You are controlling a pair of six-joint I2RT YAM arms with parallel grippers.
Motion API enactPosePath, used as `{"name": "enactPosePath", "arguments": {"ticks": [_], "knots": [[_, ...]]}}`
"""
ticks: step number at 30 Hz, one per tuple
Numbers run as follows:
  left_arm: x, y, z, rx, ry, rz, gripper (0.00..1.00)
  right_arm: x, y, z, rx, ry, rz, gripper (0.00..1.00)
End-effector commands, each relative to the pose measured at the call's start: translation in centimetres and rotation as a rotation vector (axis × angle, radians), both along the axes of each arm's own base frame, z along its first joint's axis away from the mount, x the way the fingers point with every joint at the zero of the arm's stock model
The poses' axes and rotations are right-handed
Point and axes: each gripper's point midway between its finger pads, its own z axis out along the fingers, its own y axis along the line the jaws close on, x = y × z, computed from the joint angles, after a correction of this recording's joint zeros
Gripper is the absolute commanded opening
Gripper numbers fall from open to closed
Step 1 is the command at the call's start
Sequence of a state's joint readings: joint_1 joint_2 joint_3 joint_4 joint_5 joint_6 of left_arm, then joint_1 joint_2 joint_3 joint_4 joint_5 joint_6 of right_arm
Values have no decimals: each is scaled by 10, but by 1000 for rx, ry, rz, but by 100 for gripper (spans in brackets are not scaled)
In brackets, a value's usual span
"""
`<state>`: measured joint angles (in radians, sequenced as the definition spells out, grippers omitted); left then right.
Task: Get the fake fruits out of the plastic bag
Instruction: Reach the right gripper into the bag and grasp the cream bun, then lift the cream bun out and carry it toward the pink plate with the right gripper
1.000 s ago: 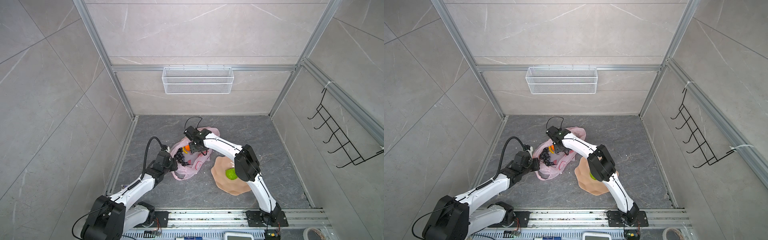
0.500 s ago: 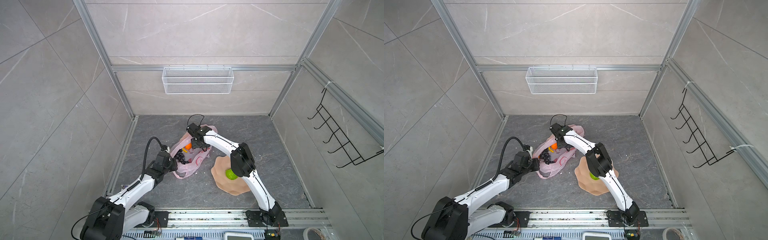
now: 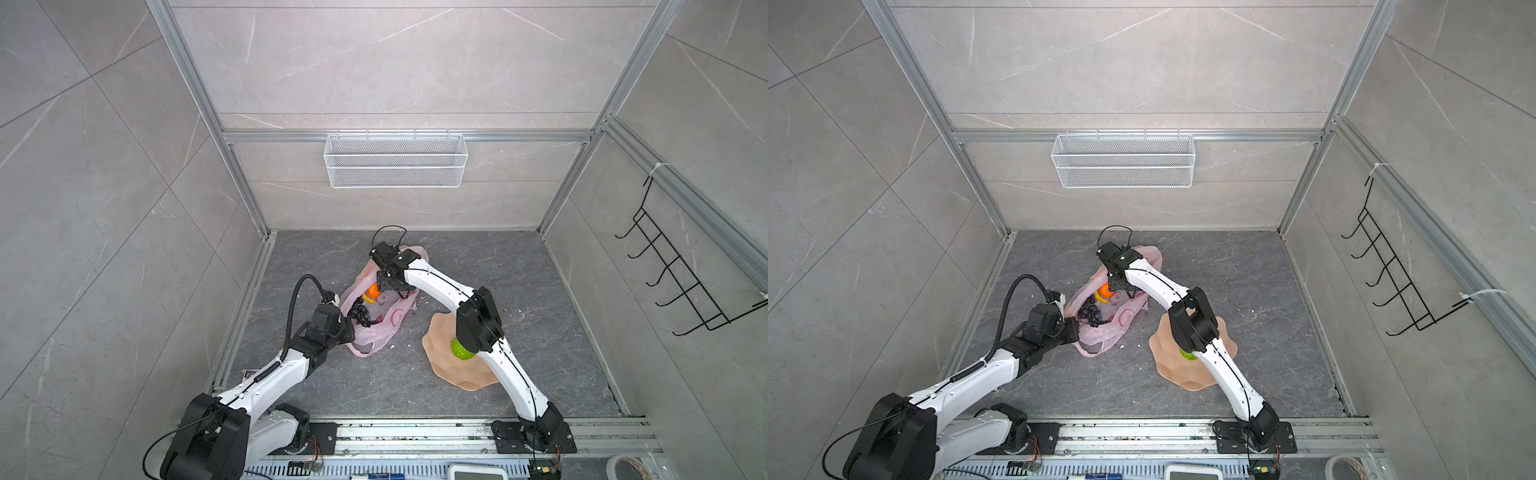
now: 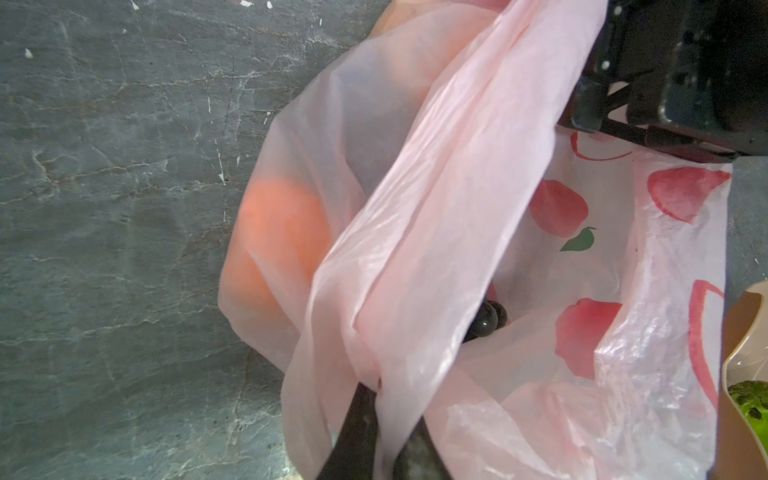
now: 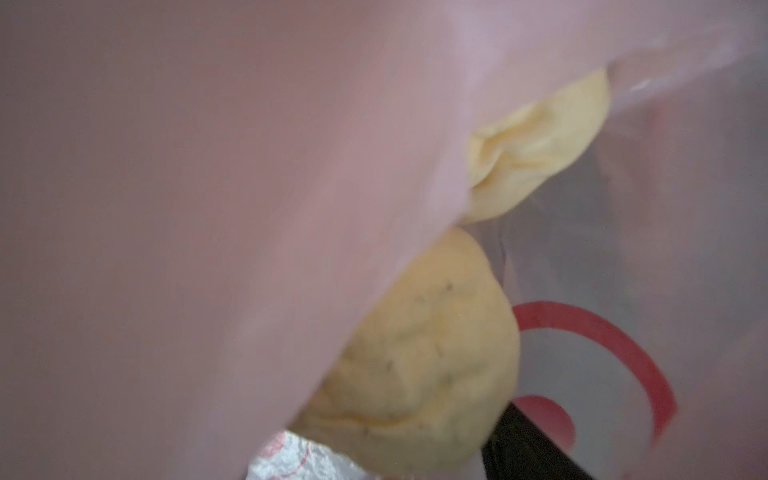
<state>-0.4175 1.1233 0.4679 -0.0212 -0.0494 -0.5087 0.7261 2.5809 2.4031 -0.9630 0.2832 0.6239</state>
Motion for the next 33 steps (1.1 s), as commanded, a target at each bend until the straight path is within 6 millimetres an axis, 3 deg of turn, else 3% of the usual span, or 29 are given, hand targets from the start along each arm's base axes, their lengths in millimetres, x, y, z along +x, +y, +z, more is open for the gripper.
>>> {"name": "enactPosePath", "arguments": {"ticks": [1, 4, 10, 15, 19, 20, 27, 33], "knots": [[1, -3, 5, -21, -19, -1, 10, 2, -8, -14, -12, 36, -47, 89], [1, -3, 5, -21, -19, 0, 9, 6, -8, -15, -5, 38, -55, 91], [0, -2, 4, -20, -18, 2, 10, 11, -13, -6, -19, 5, -65, 86], [0, -2, 4, -18, -18, 2, 9, 13, -15, 11, -23, -19, -49, 75], [0, -1, 4, -15, -19, 6, 9, 8, -21, 19, -55, -28, -31, 76], [0, -1, 4, -15, -20, 5, 10, 8, -22, 33, -45, -47, -25, 75], [2, -1, 4, -8, -18, 3, 10, -8, -16, 57, 22, -47, 67, 71], [4, -2, 6, 1, -23, 0, 10, -36, -7, 76, 145, 11, 136, 70]]}}
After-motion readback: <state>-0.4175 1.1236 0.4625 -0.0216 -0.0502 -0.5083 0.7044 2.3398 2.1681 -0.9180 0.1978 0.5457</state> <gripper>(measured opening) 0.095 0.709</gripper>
